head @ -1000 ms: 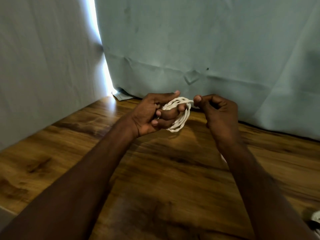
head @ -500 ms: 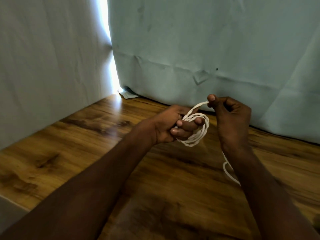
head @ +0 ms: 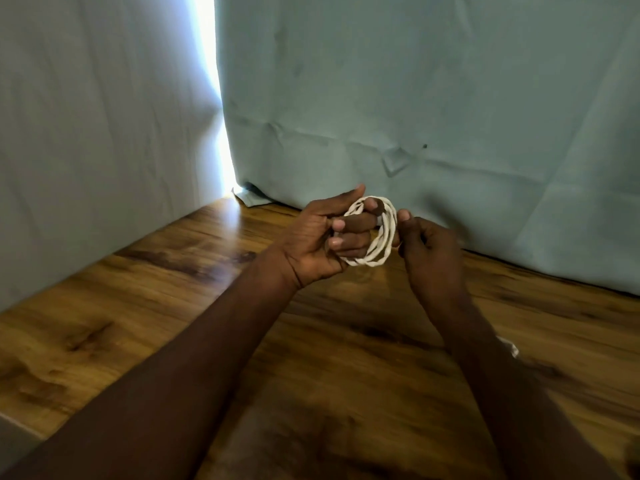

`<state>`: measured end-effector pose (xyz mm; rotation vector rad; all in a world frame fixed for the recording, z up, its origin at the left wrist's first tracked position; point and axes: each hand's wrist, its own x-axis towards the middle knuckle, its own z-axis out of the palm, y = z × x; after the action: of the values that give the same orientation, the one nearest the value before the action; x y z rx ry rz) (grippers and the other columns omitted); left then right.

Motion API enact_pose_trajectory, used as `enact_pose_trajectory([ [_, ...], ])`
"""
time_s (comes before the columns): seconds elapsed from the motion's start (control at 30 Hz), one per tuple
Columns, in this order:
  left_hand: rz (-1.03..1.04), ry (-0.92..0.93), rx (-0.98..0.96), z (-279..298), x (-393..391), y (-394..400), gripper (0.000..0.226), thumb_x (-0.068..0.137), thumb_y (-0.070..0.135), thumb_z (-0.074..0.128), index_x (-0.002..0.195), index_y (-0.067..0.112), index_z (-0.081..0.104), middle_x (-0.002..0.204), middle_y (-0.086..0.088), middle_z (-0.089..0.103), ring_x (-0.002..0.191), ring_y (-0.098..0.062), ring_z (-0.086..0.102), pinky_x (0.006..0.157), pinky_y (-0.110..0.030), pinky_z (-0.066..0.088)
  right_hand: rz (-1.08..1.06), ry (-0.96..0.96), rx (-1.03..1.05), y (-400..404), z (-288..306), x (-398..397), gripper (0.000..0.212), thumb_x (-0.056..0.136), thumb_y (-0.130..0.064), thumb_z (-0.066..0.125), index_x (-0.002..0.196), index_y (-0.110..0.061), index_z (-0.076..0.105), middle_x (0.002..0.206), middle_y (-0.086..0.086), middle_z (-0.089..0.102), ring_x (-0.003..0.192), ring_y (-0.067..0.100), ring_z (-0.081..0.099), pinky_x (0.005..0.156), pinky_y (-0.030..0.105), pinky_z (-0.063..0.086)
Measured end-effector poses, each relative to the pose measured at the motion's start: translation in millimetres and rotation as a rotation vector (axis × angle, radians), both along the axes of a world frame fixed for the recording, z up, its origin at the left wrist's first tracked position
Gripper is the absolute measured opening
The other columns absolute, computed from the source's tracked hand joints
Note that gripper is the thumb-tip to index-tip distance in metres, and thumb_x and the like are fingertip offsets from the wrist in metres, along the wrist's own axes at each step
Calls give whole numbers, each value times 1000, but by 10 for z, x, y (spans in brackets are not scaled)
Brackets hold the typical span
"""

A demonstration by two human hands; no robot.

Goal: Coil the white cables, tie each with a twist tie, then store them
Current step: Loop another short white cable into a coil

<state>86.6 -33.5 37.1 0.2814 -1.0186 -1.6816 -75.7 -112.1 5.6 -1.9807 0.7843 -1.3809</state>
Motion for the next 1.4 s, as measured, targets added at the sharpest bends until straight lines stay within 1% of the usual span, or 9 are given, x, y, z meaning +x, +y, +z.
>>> enact_pose_trajectory([
  [0.13,124,230,4,-35,97,-75,40,112,31,25,92,10,52,57,1,53,44,-12,53,44,-23,38,34,254,18,81,-28,65,46,110,-38,44,73,-21,64,53,-10,56,51,4,49,58,28,38],
  [0.33,533,568,-12,10,277,-52,42,113,28,32,85,6,54,86,-17,77,76,-33,78,56,-34,63,233,820,-116,422,-24,228,39,107,-44,47,86,-21,70,78,-2,66,71,12,61,68,34,48],
  [0.47,883,-153,-8,55,274,-56,43,113,40,26,83,15,45,86,-21,77,76,-30,78,61,-27,61,363,814,-213,556,123,230,32,102,-32,62,72,-21,66,70,-5,66,65,9,60,61,33,42],
  [0.57,1046,-710,-71,-14,214,-26,41,113,38,32,88,11,50,67,-12,72,56,-20,68,55,-28,52,420,564,-292,597,253,163,25,99,-25,68,77,-16,73,96,-4,76,80,-4,65,68,28,45],
  [0.7,907,-985,-181,-70,154,97,54,111,32,40,65,11,59,48,-7,55,43,-24,49,51,-34,38,521,174,58,581,464,-10,21,98,-10,67,79,-4,71,52,-9,63,46,1,54,53,11,40],
  [0.83,556,-861,-46,-26,41,131,48,111,29,30,76,5,52,42,-5,36,31,-13,26,36,-21,21,527,-75,331,318,444,-146,19,93,-20,69,86,-3,66,49,-10,48,45,6,33,45,19,31],
  [1.0,208,-636,61,15,-32,135,53,108,51,32,76,13,49,43,4,27,31,-10,15,38,-27,6,472,-435,646,31,295,-177,9,96,-18,65,94,-10,69,57,-5,57,53,6,52,50,18,49],
  [1.17,158,-292,55,6,-13,63,45,111,44,30,80,15,48,42,8,33,31,-10,20,38,-24,13,474,-251,643,50,114,-107,30,94,-37,67,106,-10,72,66,3,51,53,10,46,41,20,42],
  [1.4,339,209,11,20,49,-35,40,108,32,32,80,14,52,49,5,46,37,-9,47,39,-21,39,443,-59,553,273,83,154,14,106,-9,54,104,-3,66,71,8,58,64,17,60,64,33,51],
])
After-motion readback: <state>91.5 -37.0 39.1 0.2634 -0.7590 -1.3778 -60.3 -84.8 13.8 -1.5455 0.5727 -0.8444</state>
